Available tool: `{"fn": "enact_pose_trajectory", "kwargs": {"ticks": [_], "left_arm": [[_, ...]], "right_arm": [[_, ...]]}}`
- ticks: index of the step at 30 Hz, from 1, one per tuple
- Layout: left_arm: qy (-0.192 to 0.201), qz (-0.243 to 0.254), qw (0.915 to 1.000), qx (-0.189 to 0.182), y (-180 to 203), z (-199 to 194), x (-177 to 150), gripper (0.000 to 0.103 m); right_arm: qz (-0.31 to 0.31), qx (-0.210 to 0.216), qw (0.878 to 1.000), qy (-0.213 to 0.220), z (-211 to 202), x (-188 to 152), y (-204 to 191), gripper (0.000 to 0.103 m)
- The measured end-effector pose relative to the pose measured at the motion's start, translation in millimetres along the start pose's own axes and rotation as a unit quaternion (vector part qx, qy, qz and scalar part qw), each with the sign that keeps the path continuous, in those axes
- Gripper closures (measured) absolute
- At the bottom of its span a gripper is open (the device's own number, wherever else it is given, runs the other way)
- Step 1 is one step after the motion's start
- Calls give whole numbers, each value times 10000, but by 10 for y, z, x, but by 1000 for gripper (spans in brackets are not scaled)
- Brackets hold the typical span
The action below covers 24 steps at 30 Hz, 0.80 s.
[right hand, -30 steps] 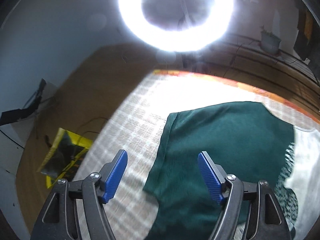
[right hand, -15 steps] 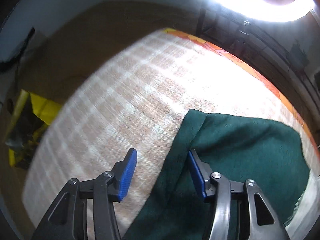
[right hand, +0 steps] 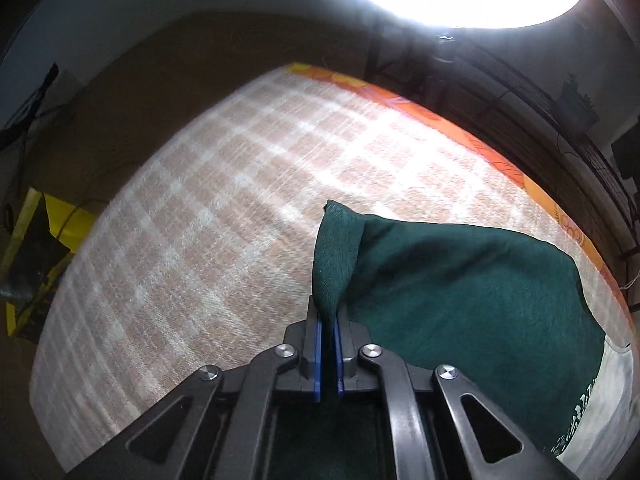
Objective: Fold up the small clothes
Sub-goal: 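Grasp the green side edge with the right tool and fold it inward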
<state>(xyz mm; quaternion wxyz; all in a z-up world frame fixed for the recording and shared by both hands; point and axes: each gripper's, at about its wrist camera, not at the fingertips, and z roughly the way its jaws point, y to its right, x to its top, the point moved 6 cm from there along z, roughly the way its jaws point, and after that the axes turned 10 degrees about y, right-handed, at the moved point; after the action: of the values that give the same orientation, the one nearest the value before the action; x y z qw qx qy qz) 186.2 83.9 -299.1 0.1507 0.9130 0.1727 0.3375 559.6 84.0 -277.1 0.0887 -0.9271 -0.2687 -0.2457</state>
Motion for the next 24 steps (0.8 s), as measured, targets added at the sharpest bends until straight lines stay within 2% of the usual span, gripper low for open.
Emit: {"fn": "enact_pose_trajectory", "kwargs": {"ticks": [7,14,21,24], "left_arm": [[210,395,9988,-199,279,-155,57,103],[168,847,9949,-520,776,-162,-24,103],[-177,1364,9865,-891,1362,-2,-276,103],[-390,1458,9830,-1043,1567,90,-393,103]], "right_arm": [[580,389,9964,485,-429,76,390,102],[993,606,9887,943,-746,-9,911,103],[1593,563,9792,1120,-963,-458,1702,103],[1746,380,9782,1061,-935,-649,2010,103]]}}
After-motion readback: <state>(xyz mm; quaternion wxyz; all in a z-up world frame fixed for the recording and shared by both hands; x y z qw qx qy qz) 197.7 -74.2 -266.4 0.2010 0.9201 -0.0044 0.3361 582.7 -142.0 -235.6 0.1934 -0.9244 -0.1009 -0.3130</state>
